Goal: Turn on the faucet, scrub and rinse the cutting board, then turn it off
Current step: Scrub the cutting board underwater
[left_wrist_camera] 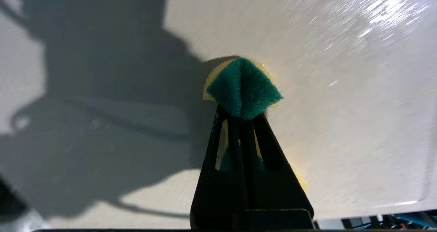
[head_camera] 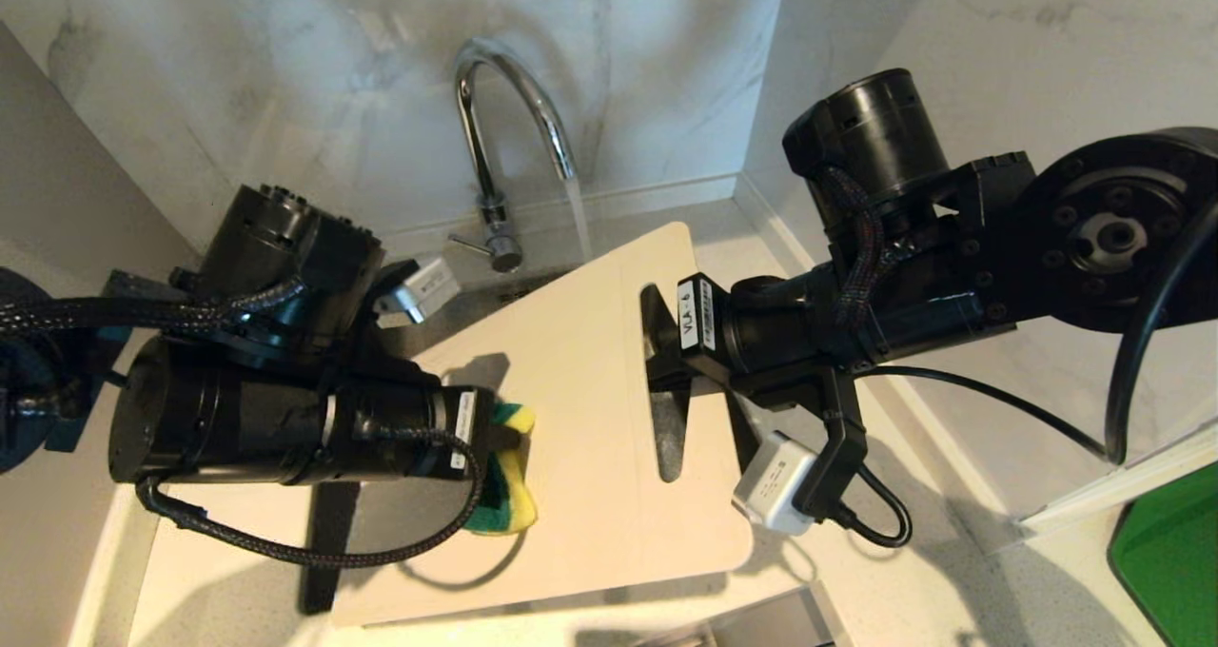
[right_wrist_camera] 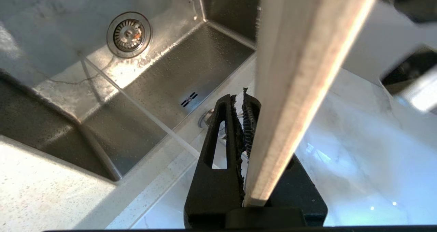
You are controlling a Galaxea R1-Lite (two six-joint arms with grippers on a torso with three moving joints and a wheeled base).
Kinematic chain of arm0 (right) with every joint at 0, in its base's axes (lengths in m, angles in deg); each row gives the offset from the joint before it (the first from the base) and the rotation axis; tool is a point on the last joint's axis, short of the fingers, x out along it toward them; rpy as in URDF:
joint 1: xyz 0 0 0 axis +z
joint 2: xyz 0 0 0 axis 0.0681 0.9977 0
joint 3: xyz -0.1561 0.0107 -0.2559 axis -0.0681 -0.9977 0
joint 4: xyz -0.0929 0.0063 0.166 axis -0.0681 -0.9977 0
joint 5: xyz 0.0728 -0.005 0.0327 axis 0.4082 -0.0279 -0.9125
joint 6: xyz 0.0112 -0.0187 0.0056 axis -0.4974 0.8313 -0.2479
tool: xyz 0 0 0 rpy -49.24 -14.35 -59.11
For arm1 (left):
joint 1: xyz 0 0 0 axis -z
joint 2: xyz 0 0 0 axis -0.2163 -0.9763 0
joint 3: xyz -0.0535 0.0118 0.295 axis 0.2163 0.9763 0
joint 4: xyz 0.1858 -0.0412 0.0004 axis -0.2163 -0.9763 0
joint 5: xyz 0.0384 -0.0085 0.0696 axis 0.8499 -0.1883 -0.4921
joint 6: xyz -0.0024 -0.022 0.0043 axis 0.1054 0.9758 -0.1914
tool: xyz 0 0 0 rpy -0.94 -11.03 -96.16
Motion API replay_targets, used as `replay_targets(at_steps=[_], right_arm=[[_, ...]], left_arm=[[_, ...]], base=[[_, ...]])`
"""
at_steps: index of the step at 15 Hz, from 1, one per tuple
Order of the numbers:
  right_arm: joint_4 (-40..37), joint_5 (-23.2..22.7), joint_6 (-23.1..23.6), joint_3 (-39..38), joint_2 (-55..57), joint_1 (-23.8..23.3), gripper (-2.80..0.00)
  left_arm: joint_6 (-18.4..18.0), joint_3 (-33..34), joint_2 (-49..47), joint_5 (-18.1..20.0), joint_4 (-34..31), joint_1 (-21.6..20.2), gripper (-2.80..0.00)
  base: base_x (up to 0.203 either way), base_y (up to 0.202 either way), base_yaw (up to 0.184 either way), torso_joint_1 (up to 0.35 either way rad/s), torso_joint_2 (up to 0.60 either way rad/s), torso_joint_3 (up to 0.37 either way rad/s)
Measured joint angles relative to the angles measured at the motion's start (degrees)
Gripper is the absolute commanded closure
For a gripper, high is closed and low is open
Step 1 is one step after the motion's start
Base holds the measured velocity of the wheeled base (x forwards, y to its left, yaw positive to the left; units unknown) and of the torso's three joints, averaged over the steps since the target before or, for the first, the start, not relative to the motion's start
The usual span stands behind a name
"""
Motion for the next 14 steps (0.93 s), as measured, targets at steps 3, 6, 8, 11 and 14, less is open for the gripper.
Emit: replay_targets(at_steps=[3, 6, 8, 11, 14], right_arm=[[0.07, -0.02, -0.01, 0.0, -0.06, -0.04, 0.0], [0.33, -0.05, 0.0, 0.0, -0.06, -0.04, 0.0], [0.41, -0.21, -0.01, 0.06, -0.1, -0.04, 0.0], [0.45, -0.35, -0.04, 0.09, -0.13, -0.04, 0.0], [1.11, -0.55, -0.15, 0.09, 0.01, -0.01, 0.0]], left_arm=[[2.29, 5.12, 0.07, 0.06, 3.76, -0.71, 0.0], [3.07, 12.11, 0.71, 0.36, 8.33, -3.02, 0.0], [3.04, 17.04, 1.12, 1.51, 11.53, -6.34, 0.0], [2.3, 24.22, 1.43, 3.69, 17.4, -13.08, 0.0], [-1.32, 28.94, 1.34, 8.01, 21.75, -22.43, 0.0]], base=[[0.0, 0.0, 0.0, 0.0, 0.0, 0.0], [0.0, 0.0, 0.0, 0.0, 0.0, 0.0], [0.0, 0.0, 0.0, 0.0, 0.0, 0.0], [0.0, 0.0, 0.0, 0.0, 0.0, 0.0], [0.0, 0.0, 0.0, 0.0, 0.0, 0.0]])
